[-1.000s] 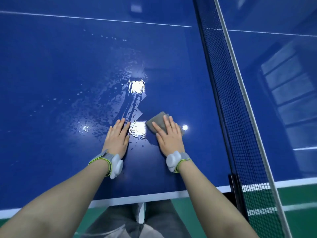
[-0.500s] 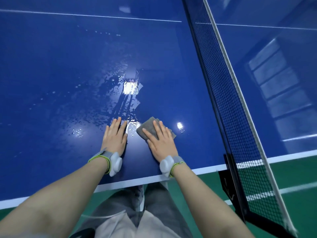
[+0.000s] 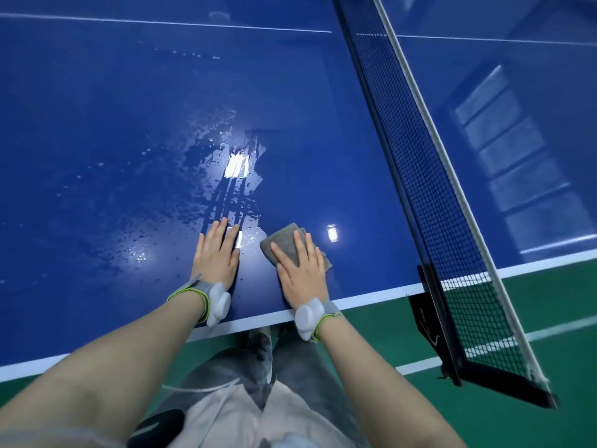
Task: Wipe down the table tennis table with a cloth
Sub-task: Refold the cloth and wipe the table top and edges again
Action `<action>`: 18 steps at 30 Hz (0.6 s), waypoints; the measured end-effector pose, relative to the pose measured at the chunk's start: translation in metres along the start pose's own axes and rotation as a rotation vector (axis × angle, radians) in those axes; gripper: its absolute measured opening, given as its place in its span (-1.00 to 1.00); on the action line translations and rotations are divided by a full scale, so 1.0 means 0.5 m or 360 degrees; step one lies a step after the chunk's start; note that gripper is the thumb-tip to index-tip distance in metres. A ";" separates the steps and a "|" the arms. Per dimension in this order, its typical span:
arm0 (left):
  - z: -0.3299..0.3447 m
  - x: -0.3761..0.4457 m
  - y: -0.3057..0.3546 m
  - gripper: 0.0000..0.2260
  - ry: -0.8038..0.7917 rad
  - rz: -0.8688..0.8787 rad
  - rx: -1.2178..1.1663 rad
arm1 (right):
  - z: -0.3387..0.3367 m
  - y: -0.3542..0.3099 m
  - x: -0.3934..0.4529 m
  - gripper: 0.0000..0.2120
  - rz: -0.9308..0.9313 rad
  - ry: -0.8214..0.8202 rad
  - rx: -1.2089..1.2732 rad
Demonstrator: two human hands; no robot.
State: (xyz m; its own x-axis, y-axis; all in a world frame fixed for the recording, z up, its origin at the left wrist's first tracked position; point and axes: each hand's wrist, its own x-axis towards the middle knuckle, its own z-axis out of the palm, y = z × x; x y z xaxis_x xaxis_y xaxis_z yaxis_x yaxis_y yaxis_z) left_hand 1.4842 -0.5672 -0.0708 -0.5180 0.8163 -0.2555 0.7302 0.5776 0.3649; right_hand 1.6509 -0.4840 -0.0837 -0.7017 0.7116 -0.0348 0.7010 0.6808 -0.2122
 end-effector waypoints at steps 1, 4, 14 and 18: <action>-0.001 -0.002 -0.001 -0.56 -0.0006 0.0005 -0.0004 | 0.000 0.022 -0.007 -0.61 -0.0058 0.0053 -0.0016; -0.003 -0.011 -0.005 -0.57 -0.0043 0.0025 0.0010 | -0.008 0.088 -0.032 -0.62 0.0268 0.0151 0.0042; 0.005 -0.036 -0.005 -0.57 -0.0006 0.0017 0.0012 | 0.028 -0.044 -0.055 -0.51 0.0238 0.0013 -0.0080; 0.005 -0.040 -0.004 -0.56 -0.0017 0.0001 0.0010 | 0.041 -0.047 -0.079 -0.54 -0.0066 -0.0002 -0.0166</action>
State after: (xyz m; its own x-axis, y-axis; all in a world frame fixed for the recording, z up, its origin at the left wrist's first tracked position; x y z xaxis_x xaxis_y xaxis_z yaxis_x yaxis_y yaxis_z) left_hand 1.4942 -0.5849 -0.0687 -0.5125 0.8168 -0.2649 0.7336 0.5768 0.3593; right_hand 1.6596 -0.5318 -0.0975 -0.7306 0.6821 -0.0291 0.6806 0.7242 -0.1109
